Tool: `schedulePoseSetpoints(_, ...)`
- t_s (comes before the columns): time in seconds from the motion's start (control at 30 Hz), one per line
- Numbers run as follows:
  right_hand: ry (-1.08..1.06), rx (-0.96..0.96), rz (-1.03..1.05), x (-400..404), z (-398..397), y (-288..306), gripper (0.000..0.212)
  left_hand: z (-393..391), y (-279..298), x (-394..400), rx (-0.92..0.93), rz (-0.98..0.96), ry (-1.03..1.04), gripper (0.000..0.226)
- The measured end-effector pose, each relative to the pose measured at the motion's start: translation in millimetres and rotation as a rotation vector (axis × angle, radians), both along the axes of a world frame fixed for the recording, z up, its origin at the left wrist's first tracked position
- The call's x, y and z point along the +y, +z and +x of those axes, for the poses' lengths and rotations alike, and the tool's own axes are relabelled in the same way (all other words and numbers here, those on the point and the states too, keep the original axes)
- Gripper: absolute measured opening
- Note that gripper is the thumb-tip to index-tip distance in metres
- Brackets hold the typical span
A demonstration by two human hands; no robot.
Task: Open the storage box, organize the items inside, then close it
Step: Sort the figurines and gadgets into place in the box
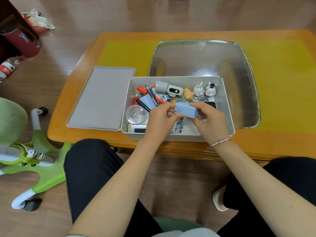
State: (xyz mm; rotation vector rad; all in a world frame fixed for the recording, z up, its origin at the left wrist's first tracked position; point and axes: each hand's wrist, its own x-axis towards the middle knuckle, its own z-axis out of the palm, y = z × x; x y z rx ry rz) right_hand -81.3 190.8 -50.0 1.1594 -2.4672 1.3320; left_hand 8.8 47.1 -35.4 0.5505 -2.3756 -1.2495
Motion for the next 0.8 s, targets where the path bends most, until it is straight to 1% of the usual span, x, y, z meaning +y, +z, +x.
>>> schedulePoseSetpoints(0.07,-0.005,-0.003,0.000,1,0,-1,0.039,0,-1,2,0.016,-0.060,-0.022,0.035)
schedulePoseSetpoints(0.2,-0.008,-0.040,-0.020,2,0,0,0.040,-1,-1,0,0.029,-0.062,-0.047,0.040)
schedulePoseSetpoints(0.3,-0.010,-0.029,-0.017,0,3,2,0.046,-2,-3,0,0.003,-0.067,-0.094,0.054)
schedulePoseSetpoints(0.37,-0.022,-0.069,-0.029,0,4,4,0.050,-2,-4,0,-0.014,-0.054,-0.134,0.062)
schedulePoseSetpoints(0.5,-0.004,-0.141,-0.075,0,7,8,0.045,-6,-10,0,-0.051,-0.191,-0.235,0.057)
schedulePoseSetpoints(0.57,-0.015,-0.167,-0.080,0,6,10,0.040,-5,-11,1,-0.084,-0.209,-0.275,0.056)
schedulePoseSetpoints(0.63,-0.001,-0.254,-0.129,1,5,12,0.034,-3,-11,1,-0.112,-0.153,-0.296,0.052)
schedulePoseSetpoints(0.7,0.039,-0.301,-0.156,3,5,13,0.031,-3,-8,-2,-0.129,-0.032,-0.273,0.049)
schedulePoseSetpoints(0.73,0.053,-0.289,-0.152,3,5,13,0.033,-3,-6,-4,-0.132,0.042,-0.257,0.048)
schedulePoseSetpoints(0.8,0.077,-0.233,-0.125,2,5,13,0.048,-3,-3,-6,-0.127,0.159,-0.248,0.046)
